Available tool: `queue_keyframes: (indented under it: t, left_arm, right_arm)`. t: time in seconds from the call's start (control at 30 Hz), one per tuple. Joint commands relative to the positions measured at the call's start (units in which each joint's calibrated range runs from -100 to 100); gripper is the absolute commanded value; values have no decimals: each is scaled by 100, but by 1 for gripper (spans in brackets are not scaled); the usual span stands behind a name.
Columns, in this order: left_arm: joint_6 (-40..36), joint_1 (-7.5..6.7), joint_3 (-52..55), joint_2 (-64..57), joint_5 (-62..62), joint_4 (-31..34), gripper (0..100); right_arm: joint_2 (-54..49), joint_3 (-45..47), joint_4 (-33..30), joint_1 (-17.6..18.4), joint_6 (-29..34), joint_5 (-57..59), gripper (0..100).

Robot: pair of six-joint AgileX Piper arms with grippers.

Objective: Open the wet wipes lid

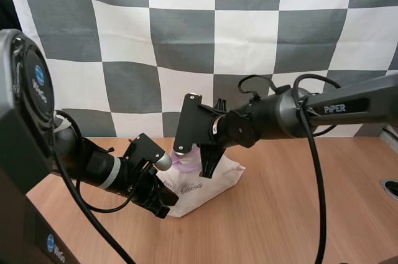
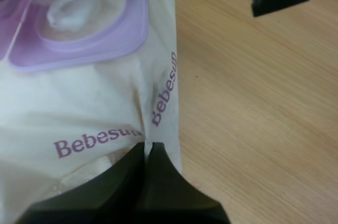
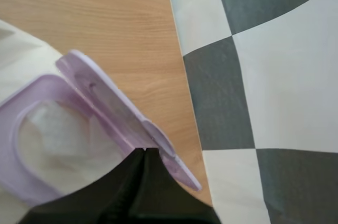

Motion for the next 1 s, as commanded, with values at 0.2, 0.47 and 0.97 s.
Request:
queue_keyframes:
  t: [0.2, 0.47, 0.97]
  left_arm:
    - [195, -1, 166, 1, -578, 35, 0]
    - [195, -1, 194, 1, -849, 58, 0]
    - [195, -1, 194, 1, -900, 83, 0]
  right_arm:
    - [787, -655, 2, -18, 0, 15, 0]
    - [1284, -926, 2, -219, 0, 15, 0]
    - [1533, -1000, 50, -199, 0, -322, 0]
